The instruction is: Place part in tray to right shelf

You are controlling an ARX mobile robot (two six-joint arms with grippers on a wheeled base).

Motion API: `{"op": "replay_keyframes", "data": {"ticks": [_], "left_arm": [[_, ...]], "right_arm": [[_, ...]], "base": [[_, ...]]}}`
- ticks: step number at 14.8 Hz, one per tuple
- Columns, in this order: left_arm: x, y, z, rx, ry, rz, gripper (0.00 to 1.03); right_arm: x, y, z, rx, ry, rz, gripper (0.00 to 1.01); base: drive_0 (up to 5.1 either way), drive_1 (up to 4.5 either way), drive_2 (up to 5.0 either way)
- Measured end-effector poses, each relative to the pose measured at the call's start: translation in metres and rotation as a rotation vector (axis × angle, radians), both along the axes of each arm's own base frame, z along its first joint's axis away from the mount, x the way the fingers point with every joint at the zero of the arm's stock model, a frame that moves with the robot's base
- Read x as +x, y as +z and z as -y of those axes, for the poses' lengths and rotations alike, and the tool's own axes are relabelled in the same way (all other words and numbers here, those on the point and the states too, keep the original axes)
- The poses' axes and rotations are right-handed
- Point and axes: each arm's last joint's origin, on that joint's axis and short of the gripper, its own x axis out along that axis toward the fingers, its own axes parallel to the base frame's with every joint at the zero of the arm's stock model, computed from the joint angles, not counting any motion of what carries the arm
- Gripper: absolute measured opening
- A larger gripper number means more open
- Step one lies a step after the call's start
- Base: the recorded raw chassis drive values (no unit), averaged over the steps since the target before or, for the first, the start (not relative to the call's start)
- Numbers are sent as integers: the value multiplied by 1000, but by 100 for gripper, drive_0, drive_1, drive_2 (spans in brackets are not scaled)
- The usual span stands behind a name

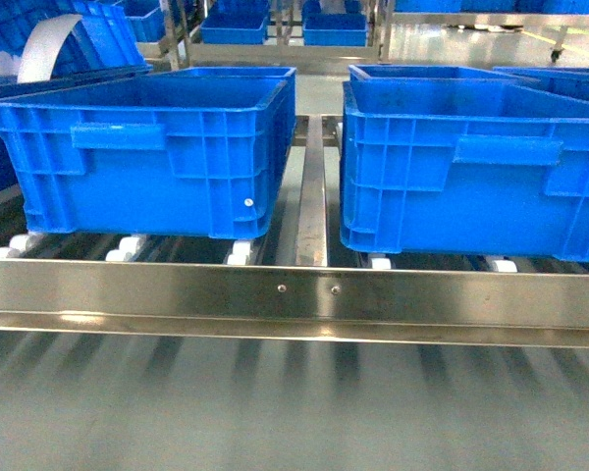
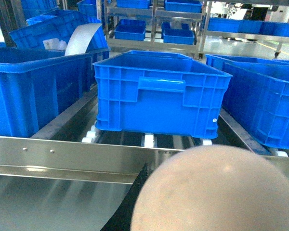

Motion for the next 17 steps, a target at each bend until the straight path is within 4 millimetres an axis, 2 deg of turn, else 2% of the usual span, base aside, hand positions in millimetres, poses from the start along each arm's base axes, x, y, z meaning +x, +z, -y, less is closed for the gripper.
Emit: {"op": "replay_keyframes", "data": {"ticks": [17], "left_arm": [[0,0,0,0,0,0,12]], "right_arm": [[0,0,0,0,0,0,98]], "base": [[0,0,0]]}}
